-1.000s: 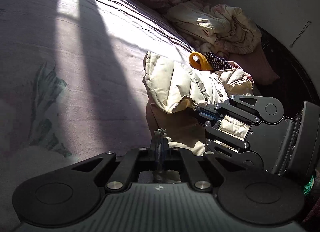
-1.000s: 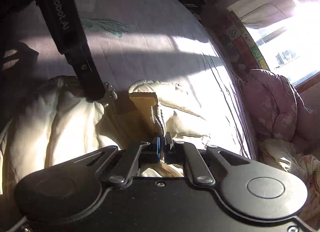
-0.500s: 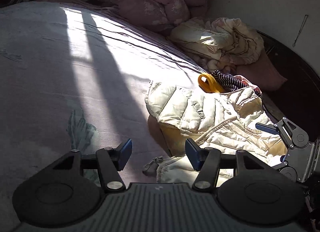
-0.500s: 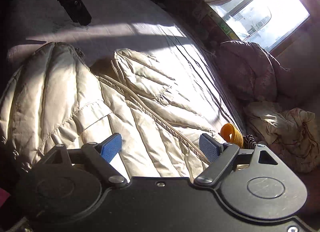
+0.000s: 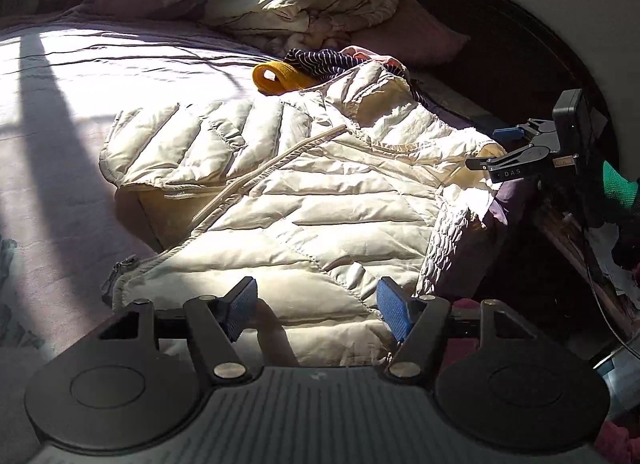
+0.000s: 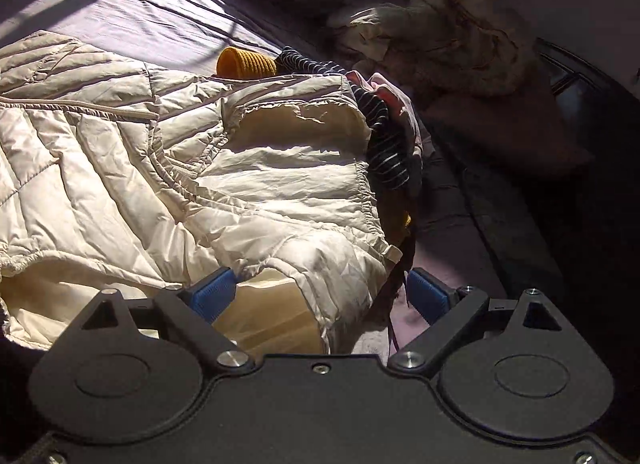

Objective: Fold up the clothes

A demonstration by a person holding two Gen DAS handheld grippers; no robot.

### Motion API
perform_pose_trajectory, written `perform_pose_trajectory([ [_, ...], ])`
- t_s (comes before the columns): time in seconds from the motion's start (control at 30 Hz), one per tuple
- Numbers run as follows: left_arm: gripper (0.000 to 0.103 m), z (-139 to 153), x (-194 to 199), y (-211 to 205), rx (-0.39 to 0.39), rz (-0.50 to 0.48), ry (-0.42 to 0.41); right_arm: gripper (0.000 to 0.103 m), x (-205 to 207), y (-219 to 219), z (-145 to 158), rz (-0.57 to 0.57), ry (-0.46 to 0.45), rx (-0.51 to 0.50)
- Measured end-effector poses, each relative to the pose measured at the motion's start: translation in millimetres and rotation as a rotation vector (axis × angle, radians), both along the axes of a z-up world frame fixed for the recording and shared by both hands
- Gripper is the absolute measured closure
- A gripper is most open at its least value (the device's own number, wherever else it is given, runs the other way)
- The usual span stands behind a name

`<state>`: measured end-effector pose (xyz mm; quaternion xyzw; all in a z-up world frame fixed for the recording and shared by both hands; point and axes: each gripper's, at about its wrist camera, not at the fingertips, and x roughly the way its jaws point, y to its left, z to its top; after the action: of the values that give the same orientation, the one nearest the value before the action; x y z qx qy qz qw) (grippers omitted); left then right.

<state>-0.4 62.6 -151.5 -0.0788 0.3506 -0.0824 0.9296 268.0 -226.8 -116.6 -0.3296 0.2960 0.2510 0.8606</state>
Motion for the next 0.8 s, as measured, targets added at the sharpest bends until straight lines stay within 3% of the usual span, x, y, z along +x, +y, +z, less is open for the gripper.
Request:
perform_pose_trajectory([
  [0.03, 0.034, -3.9, 0.4, -10.5, 0.047, -0.03, 0.005, 0.06, 3.8, -0.1, -3.1, -0.003, 0.028, 0.013],
  [0.07, 0.033, -7.9, 1.0, -18.0, 0.099, -0.052, 0.008, 0.074, 7.5, -0.3, -6.1, -0.006, 0.057, 0.027],
  [0.1, 0.033, -12.2, 1.6, -26.0, 0.156, -0.074, 0.01, 0.081, 9.0, -0.4, -8.9, -0.008, 0.079, 0.035],
  [0.13, 0.032, -19.9, 2.1, -39.3, 0.271, -0.108, 0.007, 0.085, 7.4, -0.5, -11.2, -0.008, 0.092, 0.035],
  [0.2, 0.032, -29.2, 0.8, -49.2, 0.38, -0.137, 0.003, 0.09, 4.3, -0.7, -15.7, -0.008, 0.119, 0.037],
  [0.23, 0.037, -31.7, 1.6, -49.6, 0.384, -0.127, 0.006, 0.091, 2.7, -0.8, -18.0, -0.008, 0.133, 0.038],
  [0.27, 0.044, -32.4, 3.1, -48.2, 0.381, -0.115, 0.012, 0.092, 1.1, -0.8, -20.3, -0.008, 0.146, 0.038],
  [0.33, 0.079, -27.9, 5.9, -42.7, 0.376, -0.099, 0.012, 0.093, -3.5, -6.9, -20.4, -0.012, 0.185, 0.071],
  [0.4, 0.091, -16.8, 6.5, -29.1, 0.339, -0.041, -0.007, 0.093, -12.0, -11.5, -16.4, -0.006, 0.246, 0.144],
  [0.53, 0.093, -10.2, 6.8, 3.0, 0.365, 0.073, -0.013, 0.093, -39.0, 6.7, -10.9, 0.065, 0.353, 0.263],
  [0.63, 0.094, -2.8, 0.5, 52.1, 0.369, 0.209, -0.007, 0.093, -63.5, 32.1, -8.2, 0.143, 0.435, 0.347],
  [0.8, 0.094, 23.9, -18.5, 159.5, 0.53, 0.457, 0.043, 0.093, -118.5, 123.1, -17.5, 0.346, 0.606, 0.438],
])
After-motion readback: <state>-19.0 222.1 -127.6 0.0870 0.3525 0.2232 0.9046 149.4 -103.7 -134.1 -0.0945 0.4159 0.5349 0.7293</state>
